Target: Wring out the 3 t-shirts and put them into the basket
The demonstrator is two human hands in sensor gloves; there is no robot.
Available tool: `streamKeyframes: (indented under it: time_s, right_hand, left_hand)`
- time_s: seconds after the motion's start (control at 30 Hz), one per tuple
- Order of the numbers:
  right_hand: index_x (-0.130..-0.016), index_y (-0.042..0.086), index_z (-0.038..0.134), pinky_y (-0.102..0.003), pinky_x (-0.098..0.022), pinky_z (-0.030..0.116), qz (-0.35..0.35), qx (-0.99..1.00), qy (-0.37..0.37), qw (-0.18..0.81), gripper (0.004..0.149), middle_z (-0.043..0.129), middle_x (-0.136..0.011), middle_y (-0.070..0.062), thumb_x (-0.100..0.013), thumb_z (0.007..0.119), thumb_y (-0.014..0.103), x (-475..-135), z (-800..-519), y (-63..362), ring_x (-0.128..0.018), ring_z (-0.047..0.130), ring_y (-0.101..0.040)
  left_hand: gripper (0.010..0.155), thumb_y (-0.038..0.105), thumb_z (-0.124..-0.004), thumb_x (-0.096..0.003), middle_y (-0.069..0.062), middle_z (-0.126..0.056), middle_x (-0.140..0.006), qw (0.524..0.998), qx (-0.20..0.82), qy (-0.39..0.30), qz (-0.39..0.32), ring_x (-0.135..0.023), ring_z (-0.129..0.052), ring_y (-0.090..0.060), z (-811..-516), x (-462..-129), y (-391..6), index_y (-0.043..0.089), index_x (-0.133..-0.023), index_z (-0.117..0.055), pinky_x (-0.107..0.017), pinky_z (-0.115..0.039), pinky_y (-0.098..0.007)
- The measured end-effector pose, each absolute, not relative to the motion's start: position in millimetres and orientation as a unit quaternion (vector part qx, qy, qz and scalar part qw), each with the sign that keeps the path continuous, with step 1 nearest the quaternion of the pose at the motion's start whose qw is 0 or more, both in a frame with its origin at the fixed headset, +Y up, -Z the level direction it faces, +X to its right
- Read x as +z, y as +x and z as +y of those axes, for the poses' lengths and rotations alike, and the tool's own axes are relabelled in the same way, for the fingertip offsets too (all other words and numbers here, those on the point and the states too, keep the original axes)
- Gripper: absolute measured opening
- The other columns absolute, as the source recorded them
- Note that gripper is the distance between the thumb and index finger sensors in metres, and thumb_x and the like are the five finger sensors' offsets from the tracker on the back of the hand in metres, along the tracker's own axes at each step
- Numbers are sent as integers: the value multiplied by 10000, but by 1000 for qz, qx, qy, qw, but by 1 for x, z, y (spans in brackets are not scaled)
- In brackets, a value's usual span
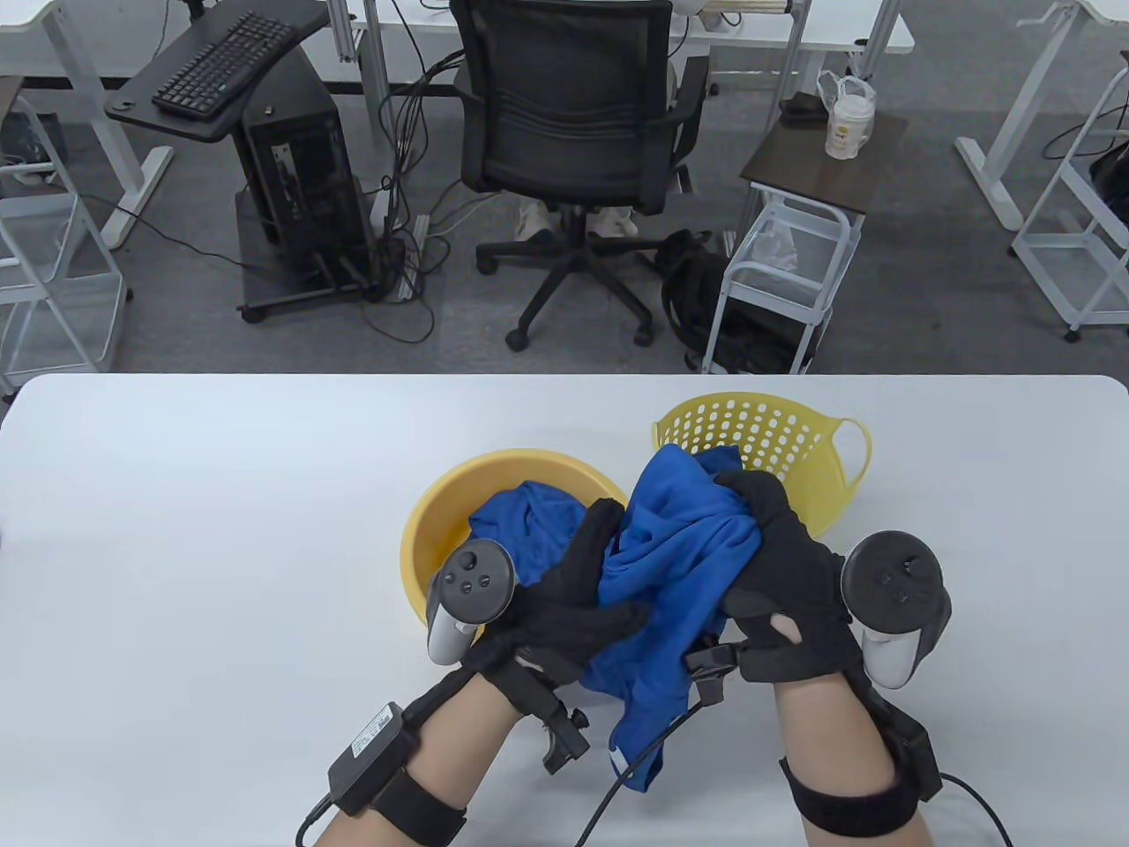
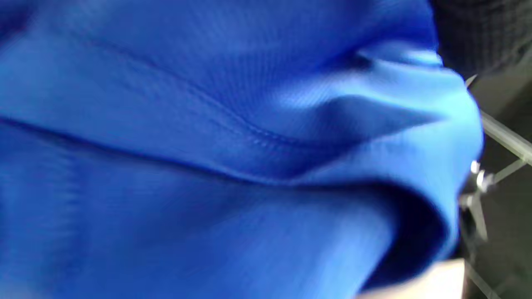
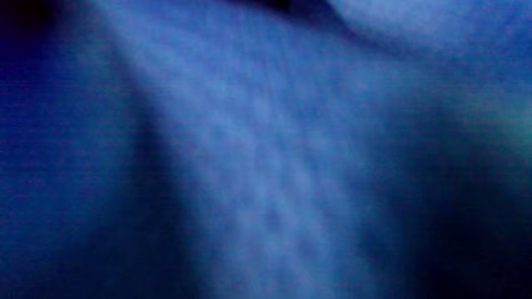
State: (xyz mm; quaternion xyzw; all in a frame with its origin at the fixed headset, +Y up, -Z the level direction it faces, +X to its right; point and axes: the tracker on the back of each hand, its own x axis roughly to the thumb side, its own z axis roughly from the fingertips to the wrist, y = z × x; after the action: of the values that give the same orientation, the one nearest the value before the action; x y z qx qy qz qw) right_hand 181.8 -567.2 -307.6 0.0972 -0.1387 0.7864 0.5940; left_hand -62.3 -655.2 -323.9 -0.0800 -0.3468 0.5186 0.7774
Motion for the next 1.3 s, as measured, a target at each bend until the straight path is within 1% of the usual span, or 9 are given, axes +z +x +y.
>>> streamKeyframes:
  time_s: [0.17, 0.37, 0.5, 0.67, 0.83, 0.93, 1.1, 1.2, 1.3]
  right_hand:
    - [-970, -105, 561, -568, -307, 900, -17, 669, 138, 730, 474, 651, -947, -465, -658, 722, 215, -307, -573, 178, -534, 937, -657]
    - [-977, -91, 539, -586, -355, 878, 45, 609, 180, 771, 479, 630, -964, -451, -659, 713, 223, -300, -578, 153, -598, 878, -679]
    - [-983, -61, 551, -621, -455, 811, 2, 600, 211, 772, 476, 626, -984, -423, -660, 717, 246, -299, -575, 148, -708, 826, -665]
    - [-918, -117, 617, -806, -538, 554, -79, 683, 167, 706, 460, 544, -1017, -442, -657, 723, 247, -311, -579, 165, -844, 592, -745]
    - [-936, -110, 652, -894, -465, 397, 48, 658, 117, 743, 492, 414, -1046, -493, -668, 693, 302, -333, -614, 144, -828, 380, -834]
    - [-1083, -147, 209, -913, -400, 455, 156, 657, 123, 727, 890, 146, -1029, -548, -676, 686, 483, -343, -642, 123, -768, 302, -885]
    - [-1060, -100, -5, -582, -340, 898, 312, 499, 205, 782, 1120, 219, -1014, -583, -639, 674, 686, -350, -671, 94, -576, 873, -706]
    - [-1106, -12, 55, -307, -208, 903, 267, 458, 253, 809, 955, 573, -989, -440, -688, 707, 546, -353, -663, 94, -384, 977, -424]
    - [-1118, 127, 541, -289, -112, 884, 154, 497, 221, 825, 583, 744, -888, -399, -631, 804, 308, -354, -646, 110, -272, 986, -399]
  left_hand:
    - [1324, 773, -942, -354, -231, -146, -1250, 893, 311, -41, -324, -1105, -287, -569, -658, -321, -54, 178, -1122, -42, -740, -461, -739]
    - [1065, 669, -941, -445, -240, -235, -1243, 868, 408, -101, -265, -1065, -381, -595, -678, -329, -46, 341, -1170, -233, -722, -505, -714]
    - [511, 550, -829, -563, -161, -679, -1159, 797, 565, -99, -189, -938, -764, -515, -682, -340, -67, 367, -1019, -690, -632, -736, -619]
    - [521, 510, -790, -604, -217, -729, -1079, 693, 704, -88, -127, -792, -925, -439, -673, -348, -108, 314, -1051, -607, -519, -888, -477]
    - [554, 508, -772, -613, -155, -696, -1108, 647, 749, 0, -142, -820, -942, -354, -650, -337, -129, 330, -1074, -522, -555, -915, -402]
    - [614, 530, -772, -605, -104, -655, -1138, 597, 776, 38, -197, -871, -918, -313, -642, -330, -130, 347, -1095, -449, -605, -907, -374]
    - [743, 592, -799, -580, -60, -569, -1193, 580, 776, 8, -246, -984, -783, -317, -635, -319, -123, 373, -1127, -347, -645, -849, -460]
    - [853, 622, -807, -579, -110, -502, -1217, 563, 783, -40, -262, -1019, -744, -317, -638, -321, -121, 314, -1151, -253, -657, -833, -478]
    - [694, 572, -792, -605, -118, -518, -1210, 563, 782, -52, -262, -1033, -746, -306, -636, -322, -121, 301, -1131, -429, -692, -805, -445]
